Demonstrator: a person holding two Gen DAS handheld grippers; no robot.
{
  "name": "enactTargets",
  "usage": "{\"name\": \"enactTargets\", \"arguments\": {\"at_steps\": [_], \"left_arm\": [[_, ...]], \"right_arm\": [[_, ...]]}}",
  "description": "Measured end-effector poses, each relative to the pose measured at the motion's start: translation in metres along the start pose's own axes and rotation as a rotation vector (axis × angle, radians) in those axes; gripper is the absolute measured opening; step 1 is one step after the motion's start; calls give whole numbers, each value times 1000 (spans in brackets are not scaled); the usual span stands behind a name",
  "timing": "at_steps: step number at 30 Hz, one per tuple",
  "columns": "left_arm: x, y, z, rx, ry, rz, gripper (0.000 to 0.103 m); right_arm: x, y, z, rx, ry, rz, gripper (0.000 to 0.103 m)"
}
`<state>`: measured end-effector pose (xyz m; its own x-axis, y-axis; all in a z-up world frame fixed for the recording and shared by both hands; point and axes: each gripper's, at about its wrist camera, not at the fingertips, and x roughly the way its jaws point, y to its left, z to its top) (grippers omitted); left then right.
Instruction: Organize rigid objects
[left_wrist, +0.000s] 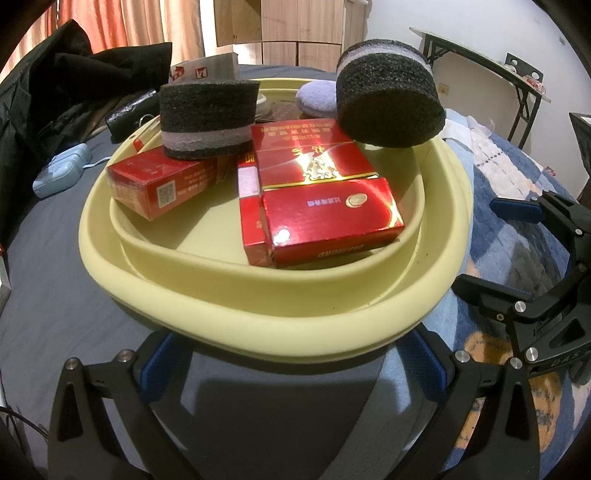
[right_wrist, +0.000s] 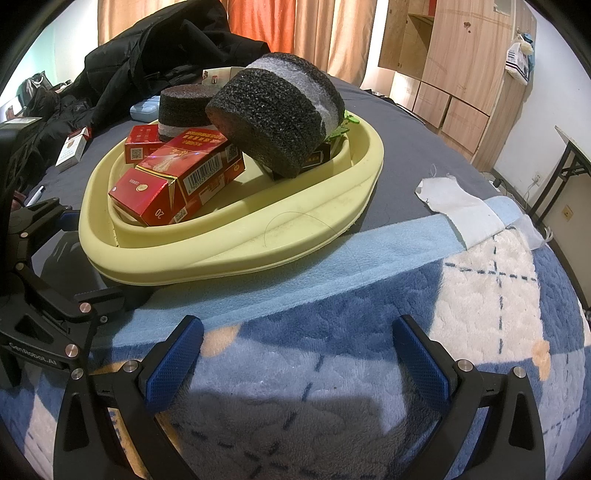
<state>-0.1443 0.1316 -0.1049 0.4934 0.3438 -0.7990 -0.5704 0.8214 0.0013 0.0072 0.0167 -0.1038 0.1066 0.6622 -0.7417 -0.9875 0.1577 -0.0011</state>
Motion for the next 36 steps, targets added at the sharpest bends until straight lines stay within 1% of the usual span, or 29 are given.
{"name": "enactTargets", "arguments": {"at_steps": [2, 11, 36], "left_arm": [[-1, -3, -1, 12, -8, 15, 103], [1, 2, 1, -5, 2, -7, 103], [2, 1, 2, -1, 1, 2, 103]], "right_arm": [[0, 0, 0, 0, 0, 1, 103], [0, 0, 0, 0, 0, 0, 103], [0, 0, 0, 0, 0, 0, 103]]}}
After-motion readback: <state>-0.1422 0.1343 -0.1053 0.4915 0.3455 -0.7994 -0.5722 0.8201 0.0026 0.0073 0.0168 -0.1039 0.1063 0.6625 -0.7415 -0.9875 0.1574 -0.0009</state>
